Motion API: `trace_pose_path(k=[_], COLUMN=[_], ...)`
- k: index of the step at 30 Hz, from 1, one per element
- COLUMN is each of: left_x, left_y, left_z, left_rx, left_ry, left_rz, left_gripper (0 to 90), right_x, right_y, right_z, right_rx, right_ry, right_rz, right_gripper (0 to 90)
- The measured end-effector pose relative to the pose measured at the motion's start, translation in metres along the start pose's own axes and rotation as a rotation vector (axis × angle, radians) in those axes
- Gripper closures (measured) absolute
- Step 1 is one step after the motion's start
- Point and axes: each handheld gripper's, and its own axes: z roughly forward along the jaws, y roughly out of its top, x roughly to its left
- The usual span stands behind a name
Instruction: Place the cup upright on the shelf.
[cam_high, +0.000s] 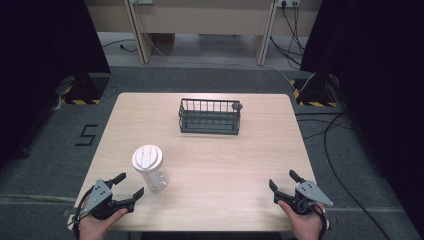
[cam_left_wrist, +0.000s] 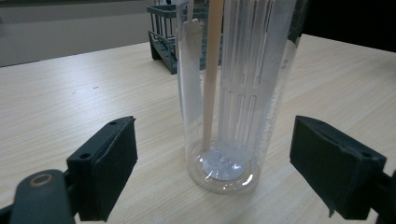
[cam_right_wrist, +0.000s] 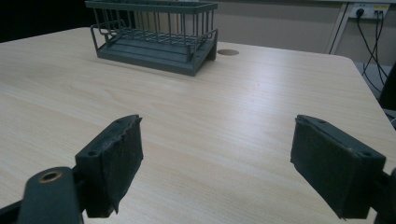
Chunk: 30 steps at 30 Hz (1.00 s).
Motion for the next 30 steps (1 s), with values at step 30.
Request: trace_pose_path(k=[30], left_x=[-0.011], left_y=[0.018], left_z=[0.046], left_rx=[0.008], left_ry=[-0.051], left_rz=[0.027], left_gripper=[13.9], right_x=[-0.002], right_y=[-0.002], right_z=[0.002], right_rx=[0.016], right_ry=[-0.007], right_rz=[0.007], right_gripper=[17.4])
